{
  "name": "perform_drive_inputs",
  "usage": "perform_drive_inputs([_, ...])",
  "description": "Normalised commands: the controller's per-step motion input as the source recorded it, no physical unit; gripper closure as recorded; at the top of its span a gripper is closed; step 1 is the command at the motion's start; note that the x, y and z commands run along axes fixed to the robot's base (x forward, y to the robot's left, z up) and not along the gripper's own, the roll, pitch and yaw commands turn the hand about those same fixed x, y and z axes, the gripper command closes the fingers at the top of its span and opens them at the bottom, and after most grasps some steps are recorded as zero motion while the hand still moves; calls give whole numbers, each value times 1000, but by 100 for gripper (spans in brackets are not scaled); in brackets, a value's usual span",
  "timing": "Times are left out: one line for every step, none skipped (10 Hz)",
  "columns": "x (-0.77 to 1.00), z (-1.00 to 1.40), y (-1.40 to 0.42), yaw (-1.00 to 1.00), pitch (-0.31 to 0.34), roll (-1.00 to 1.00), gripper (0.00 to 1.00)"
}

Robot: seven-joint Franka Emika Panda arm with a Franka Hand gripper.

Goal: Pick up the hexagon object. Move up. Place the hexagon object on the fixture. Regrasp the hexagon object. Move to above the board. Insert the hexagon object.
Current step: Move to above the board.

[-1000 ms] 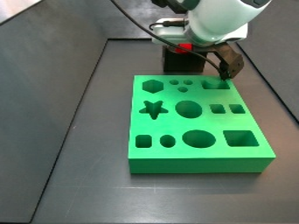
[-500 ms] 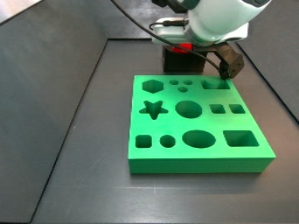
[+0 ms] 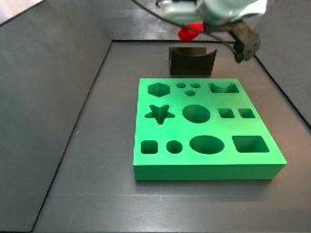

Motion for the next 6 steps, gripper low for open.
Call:
perform_drive_inputs([-74,1000,54,38,-89,-33,100])
perform_drive_inputs([-75,1000,52,6,-88,-41,100])
perform_drive_inputs([-77,1000,47,-33,-75,-52,100])
perform_drive_inputs([-76,1000,45,-54,-67,-58,100])
perform_drive_inputs([-78,1000,44,-62,-58,-63,100])
perform_drive_inputs([-84,1000,42,-75,-37,-75,100])
